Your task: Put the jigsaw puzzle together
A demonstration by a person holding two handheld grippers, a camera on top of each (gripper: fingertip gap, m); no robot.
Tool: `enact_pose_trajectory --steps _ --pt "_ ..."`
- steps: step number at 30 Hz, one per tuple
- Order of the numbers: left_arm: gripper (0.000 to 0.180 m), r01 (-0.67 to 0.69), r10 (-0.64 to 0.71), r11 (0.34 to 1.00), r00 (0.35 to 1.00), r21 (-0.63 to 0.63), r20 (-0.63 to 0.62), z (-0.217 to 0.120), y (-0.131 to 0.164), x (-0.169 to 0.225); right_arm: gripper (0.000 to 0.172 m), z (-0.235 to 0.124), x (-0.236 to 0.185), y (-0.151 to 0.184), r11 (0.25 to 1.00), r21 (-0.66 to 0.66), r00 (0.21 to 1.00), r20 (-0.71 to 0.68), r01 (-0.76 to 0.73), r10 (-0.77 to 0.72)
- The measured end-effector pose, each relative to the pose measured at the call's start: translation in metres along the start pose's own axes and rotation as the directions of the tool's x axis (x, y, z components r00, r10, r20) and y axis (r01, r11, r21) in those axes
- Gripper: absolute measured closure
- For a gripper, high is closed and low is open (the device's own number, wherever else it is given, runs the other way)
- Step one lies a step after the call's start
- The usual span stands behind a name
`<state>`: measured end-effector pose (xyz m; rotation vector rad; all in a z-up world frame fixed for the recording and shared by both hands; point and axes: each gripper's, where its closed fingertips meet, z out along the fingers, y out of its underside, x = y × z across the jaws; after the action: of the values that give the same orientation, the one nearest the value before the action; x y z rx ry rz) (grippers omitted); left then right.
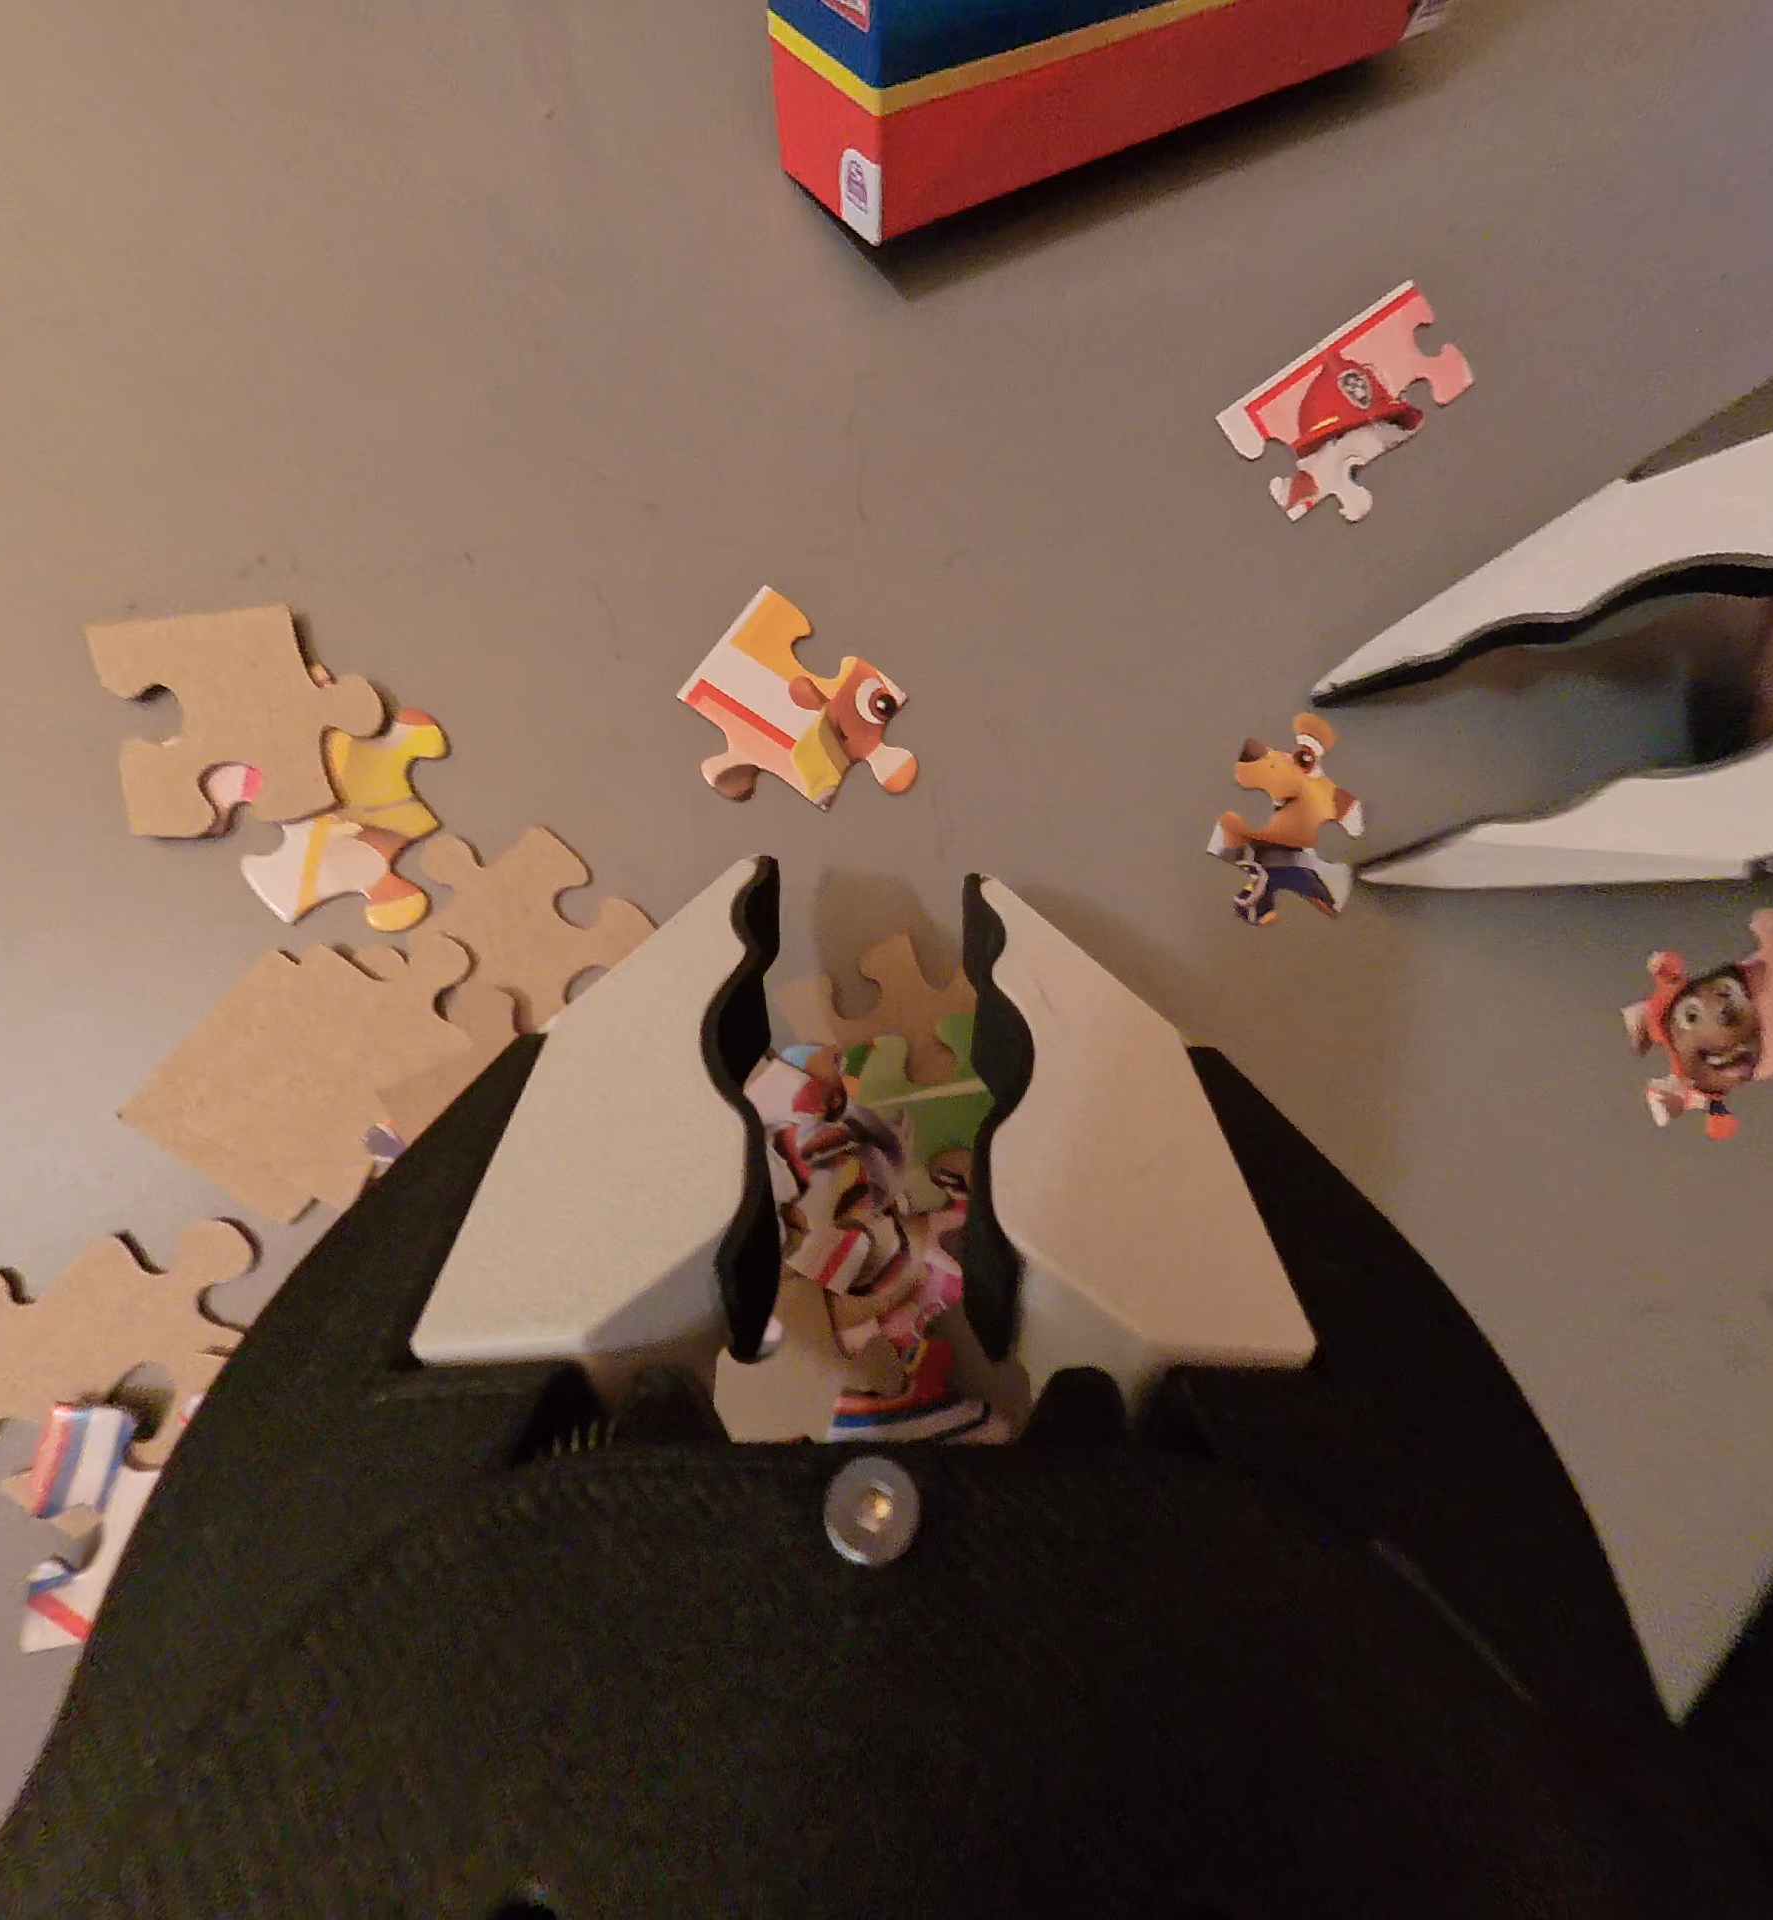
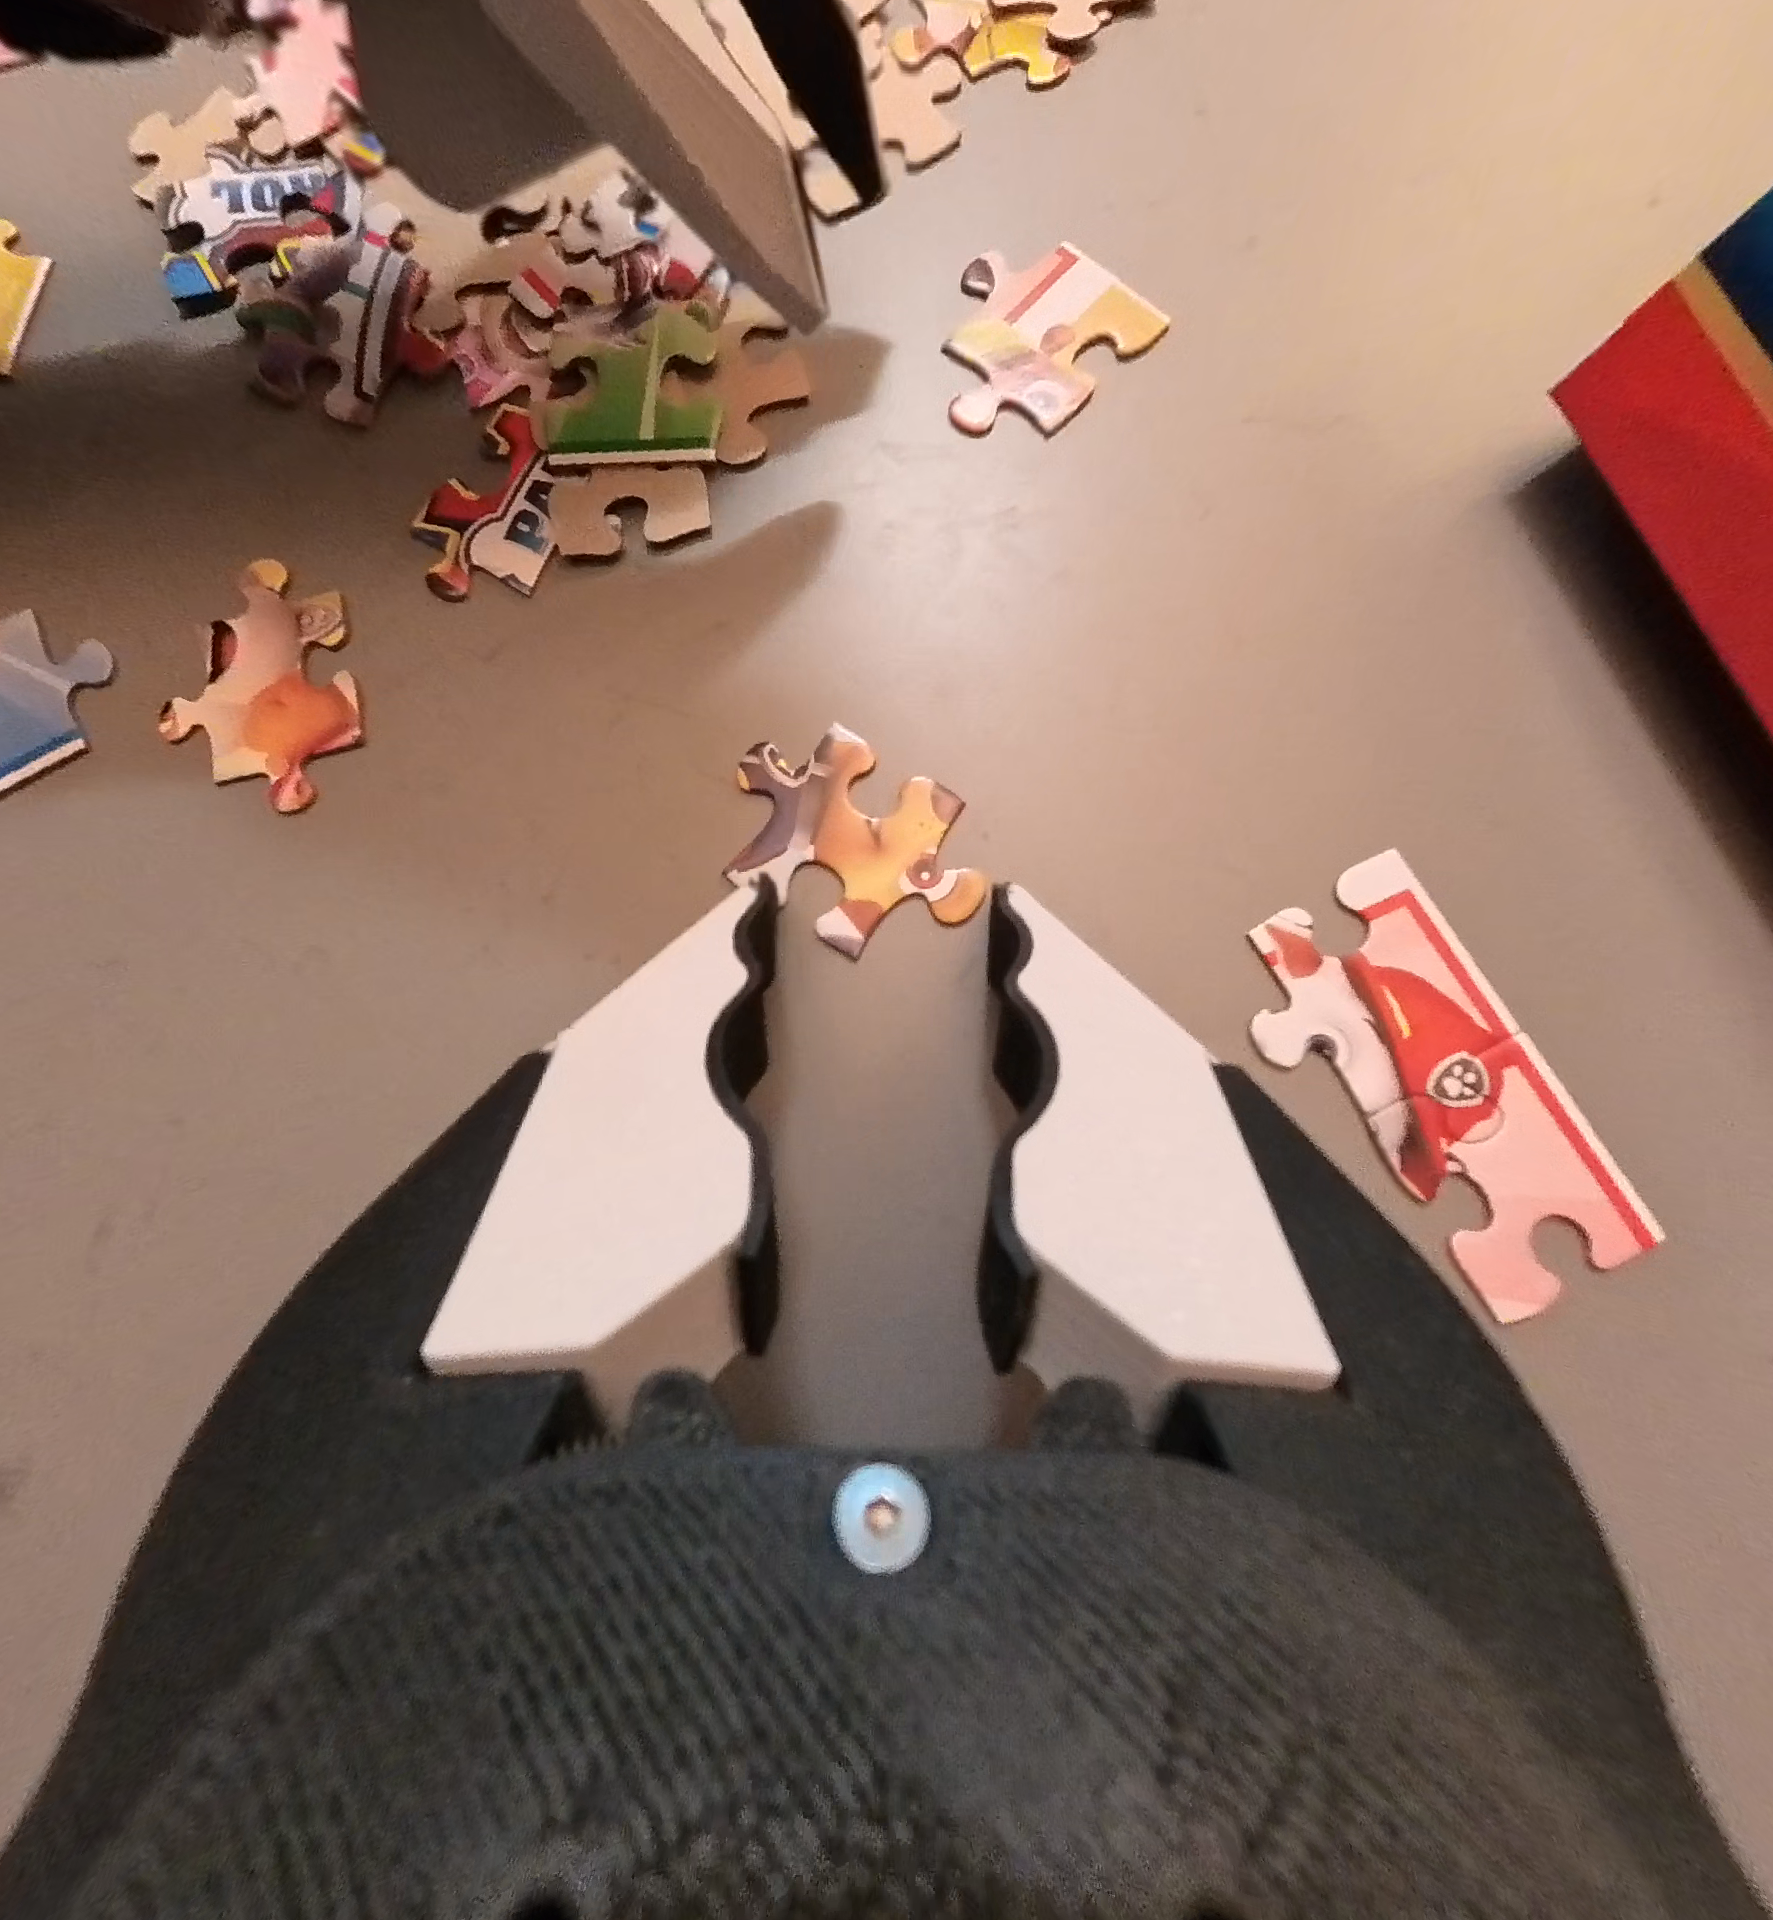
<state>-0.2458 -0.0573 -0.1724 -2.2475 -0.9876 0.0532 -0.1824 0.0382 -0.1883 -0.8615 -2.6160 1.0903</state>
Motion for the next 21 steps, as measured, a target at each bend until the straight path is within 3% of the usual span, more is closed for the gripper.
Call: enact_pose_trajectory --steps 10,21 --pt "0.144 0.018 -0.016 1.000 0.997 -0.023 0.073 0.024 -0.016 -0.028 0.122 0.004 -0.005 -0.001 0.999 -0.013 0.999 -0.027 0.042 -0.042" --pt "0.148 -0.019 0.023 0.997 0.999 -0.078 0.048 0.026 -0.004 -0.007 0.126 0.004 -0.004 0.000 0.999 0.003 0.999 -0.027 0.038 -0.038"
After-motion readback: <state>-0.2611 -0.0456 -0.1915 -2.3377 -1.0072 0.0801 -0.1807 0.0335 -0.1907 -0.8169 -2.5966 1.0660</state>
